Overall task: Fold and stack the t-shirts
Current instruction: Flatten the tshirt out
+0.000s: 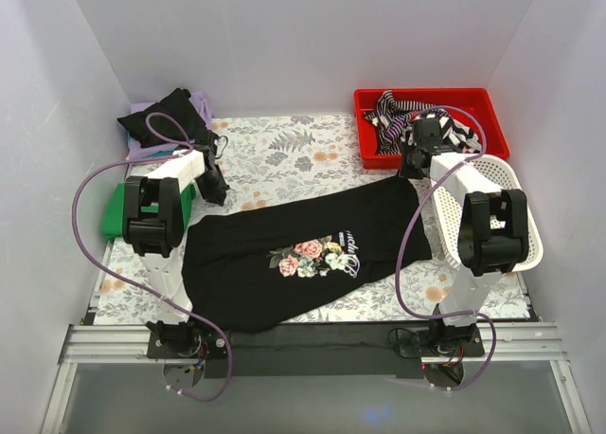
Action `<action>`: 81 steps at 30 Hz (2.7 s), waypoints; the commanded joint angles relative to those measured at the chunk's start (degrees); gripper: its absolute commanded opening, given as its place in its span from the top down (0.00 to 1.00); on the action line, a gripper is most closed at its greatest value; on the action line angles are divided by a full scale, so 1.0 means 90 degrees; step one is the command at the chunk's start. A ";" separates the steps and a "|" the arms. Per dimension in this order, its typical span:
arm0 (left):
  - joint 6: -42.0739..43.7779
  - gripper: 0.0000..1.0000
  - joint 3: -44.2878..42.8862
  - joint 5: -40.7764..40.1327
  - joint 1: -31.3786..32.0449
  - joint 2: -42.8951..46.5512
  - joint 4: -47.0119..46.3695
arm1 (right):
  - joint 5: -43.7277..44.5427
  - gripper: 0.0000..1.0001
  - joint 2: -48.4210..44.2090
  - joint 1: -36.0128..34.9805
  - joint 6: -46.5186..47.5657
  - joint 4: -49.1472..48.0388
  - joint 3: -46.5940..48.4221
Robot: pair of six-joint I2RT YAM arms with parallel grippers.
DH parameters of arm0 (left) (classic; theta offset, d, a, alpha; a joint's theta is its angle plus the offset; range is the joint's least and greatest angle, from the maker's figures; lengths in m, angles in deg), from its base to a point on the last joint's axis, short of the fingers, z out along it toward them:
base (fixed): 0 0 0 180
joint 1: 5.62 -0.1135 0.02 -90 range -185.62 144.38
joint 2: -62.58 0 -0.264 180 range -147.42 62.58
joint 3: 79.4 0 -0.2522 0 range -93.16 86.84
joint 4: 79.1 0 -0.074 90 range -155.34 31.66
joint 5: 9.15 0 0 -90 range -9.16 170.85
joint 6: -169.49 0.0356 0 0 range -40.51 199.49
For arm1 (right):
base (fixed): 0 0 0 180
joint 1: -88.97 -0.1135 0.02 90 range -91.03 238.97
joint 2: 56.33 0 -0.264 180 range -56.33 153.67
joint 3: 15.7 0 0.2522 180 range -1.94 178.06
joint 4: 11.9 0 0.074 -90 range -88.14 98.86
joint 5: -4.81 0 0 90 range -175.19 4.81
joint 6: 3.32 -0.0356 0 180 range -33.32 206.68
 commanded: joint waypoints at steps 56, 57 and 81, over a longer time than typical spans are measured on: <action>-0.0086 1.00 0.0542 -0.1289 -0.0086 0.1676 -0.0108 | -0.0078 0.99 0.0123 0.0221 0.0049 -0.0075 -0.0194; -0.0066 1.00 0.0452 -0.1580 -0.0086 0.1832 -0.0059 | -0.0029 0.99 0.0152 0.0231 0.0049 -0.0085 -0.0194; -0.0145 0.73 -0.0027 -0.2182 -0.0096 0.1490 0.0274 | -0.0077 0.98 -0.0442 0.0231 0.0039 0.0130 -0.0165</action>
